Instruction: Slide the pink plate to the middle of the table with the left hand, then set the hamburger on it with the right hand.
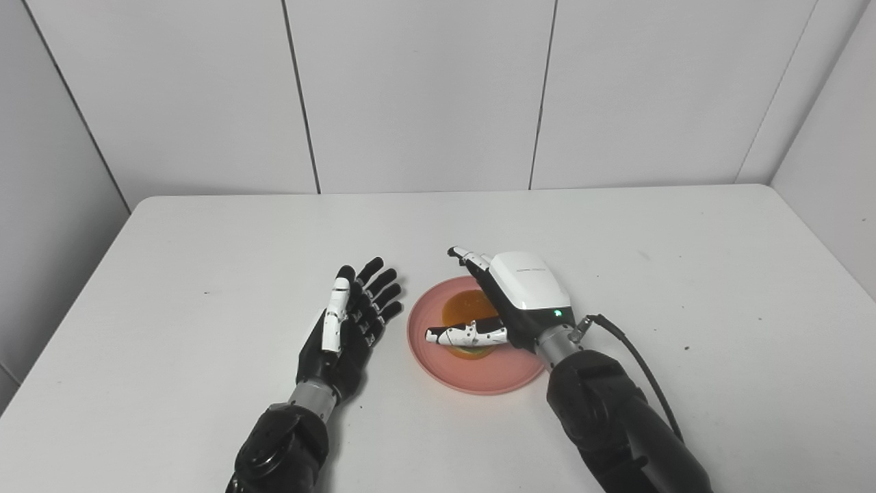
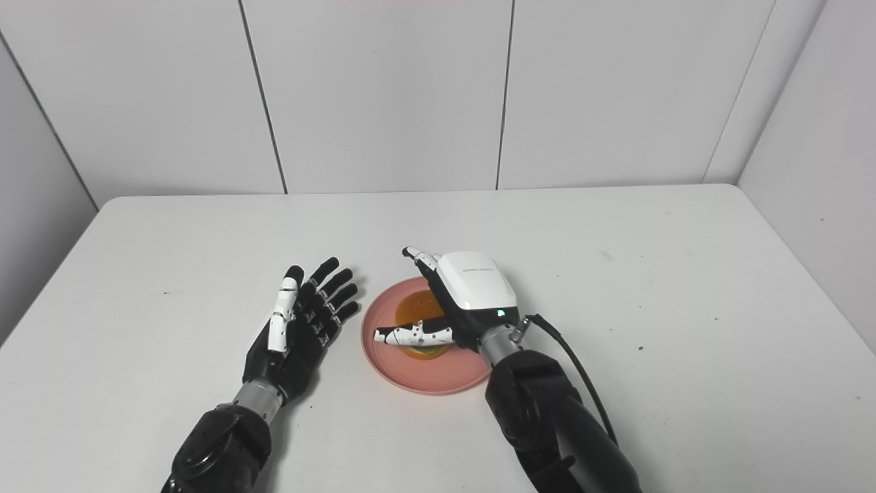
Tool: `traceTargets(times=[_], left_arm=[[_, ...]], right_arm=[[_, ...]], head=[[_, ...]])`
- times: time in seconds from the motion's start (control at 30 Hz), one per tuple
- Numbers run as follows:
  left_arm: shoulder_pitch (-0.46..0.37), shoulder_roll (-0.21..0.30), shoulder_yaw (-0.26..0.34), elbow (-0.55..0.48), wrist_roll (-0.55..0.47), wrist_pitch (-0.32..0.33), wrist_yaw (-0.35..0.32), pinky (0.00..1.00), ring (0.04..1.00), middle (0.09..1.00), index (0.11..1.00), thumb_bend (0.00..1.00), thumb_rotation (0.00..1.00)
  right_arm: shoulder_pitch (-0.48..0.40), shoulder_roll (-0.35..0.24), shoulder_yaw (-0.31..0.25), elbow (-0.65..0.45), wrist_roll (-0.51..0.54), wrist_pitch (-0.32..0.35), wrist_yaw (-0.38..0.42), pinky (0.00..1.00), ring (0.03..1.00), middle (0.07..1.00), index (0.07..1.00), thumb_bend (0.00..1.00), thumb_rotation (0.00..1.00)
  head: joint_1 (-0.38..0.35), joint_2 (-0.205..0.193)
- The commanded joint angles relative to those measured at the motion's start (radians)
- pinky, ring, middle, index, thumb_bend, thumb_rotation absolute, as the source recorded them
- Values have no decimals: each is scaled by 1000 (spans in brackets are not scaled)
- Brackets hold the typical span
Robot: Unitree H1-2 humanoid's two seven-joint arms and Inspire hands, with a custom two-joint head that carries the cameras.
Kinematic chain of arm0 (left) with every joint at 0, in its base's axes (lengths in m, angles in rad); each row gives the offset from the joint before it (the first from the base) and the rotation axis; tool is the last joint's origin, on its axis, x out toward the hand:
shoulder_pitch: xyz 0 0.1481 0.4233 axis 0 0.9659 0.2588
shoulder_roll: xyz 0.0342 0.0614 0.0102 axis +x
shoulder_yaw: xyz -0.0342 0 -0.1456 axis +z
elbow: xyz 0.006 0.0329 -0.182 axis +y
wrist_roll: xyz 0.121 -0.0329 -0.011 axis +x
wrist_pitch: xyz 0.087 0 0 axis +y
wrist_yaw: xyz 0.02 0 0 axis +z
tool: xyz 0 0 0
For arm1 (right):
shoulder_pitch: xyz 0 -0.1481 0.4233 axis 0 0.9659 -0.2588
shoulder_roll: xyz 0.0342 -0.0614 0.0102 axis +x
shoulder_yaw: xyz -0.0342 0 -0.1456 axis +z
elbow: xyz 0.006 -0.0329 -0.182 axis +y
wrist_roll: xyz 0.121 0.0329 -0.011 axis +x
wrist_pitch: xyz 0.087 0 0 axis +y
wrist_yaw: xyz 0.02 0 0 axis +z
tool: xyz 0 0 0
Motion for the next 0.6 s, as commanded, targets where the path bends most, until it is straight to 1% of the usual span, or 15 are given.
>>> traceTargets(times=[0.0, 0.03, 0.07, 0.1, 0.13, 0.2, 0.27, 0.37, 0.43, 0.5, 0.53, 0.57], left_arm=[[-7, 4, 1, 3, 3, 6, 1, 924, 917, 905, 899, 575, 1000], [-7, 4, 2, 3, 3, 6, 1, 927, 915, 906, 902, 574, 1000], [-7, 3, 5, 2, 0, 8, 1, 928, 915, 907, 903, 574, 1000], [-7, 2, 6, 2, -3, 10, 1, 931, 911, 906, 906, 575, 1000], [-7, 3, 7, 2, -5, 11, 0, 932, 908, 906, 908, 575, 1000], [-7, 5, 9, 3, -10, 11, -4, 935, 904, 906, 913, 577, 1000], [-8, 4, 11, 3, -14, 12, -6, 933, 902, 905, 911, 576, 1000], [-6, 3, 12, -5, -10, 16, -1, 933, 908, 909, 908, 575, 1000], [-4, 3, 11, -10, -9, 17, 0, 935, 908, 908, 905, 575, 1000], [-2, 5, 10, -14, -5, 16, 0, 932, 905, 906, 903, 572, 1000], [-1, 7, 9, -15, -3, 15, 0, 930, 905, 907, 903, 573, 1000], [-1, 9, 9, -15, -1, 14, 0, 926, 905, 908, 903, 573, 1000]], right_arm=[[-36, 0, -20, -49, 3, -56, -43, 560, 698, 816, 875, 847, 762], [-36, 0, -24, -55, 4, -60, -48, 553, 699, 820, 882, 849, 795], [-35, -1, -34, -66, 10, -66, -57, 551, 699, 822, 884, 849, 806], [-34, 0, -41, -73, 14, -72, -63, 560, 715, 832, 892, 853, 837], [-30, 3, -61, -90, 37, -75, -66, 565, 724, 838, 896, 855, 854], [-22, 7, -98, -119, 89, -86, -72, 639, 790, 875, 922, 841, 880], [-15, 10, -127, -135, 128, -103, -80, 653, 819, 899, 941, 814, 910], [2, 10, -177, -161, 182, -106, -84, 671, 850, 928, 960, 806, 932], [19, 8, -211, -174, 220, -106, -92, 735, 914, 964, 984, 791, 959], [39, 9, -244, -178, 273, -119, -100, 781, 932, 968, 996, 800, 990], [51, 11, -260, -177, 304, -128, -104, 810, 937, 987, 999, 789, 997], [57, 12, -269, -176, 323, -134, -105, 819, 937, 993, 1000, 782, 1000]], head=[[-2, -1], [-3, -1], [-6, -2], [-6, -2], [-7, -2], [-10, -4], [-11, -4], [-13, -4], [-16, -4], [-20, -4], [-24, -4], [-25, -4]])
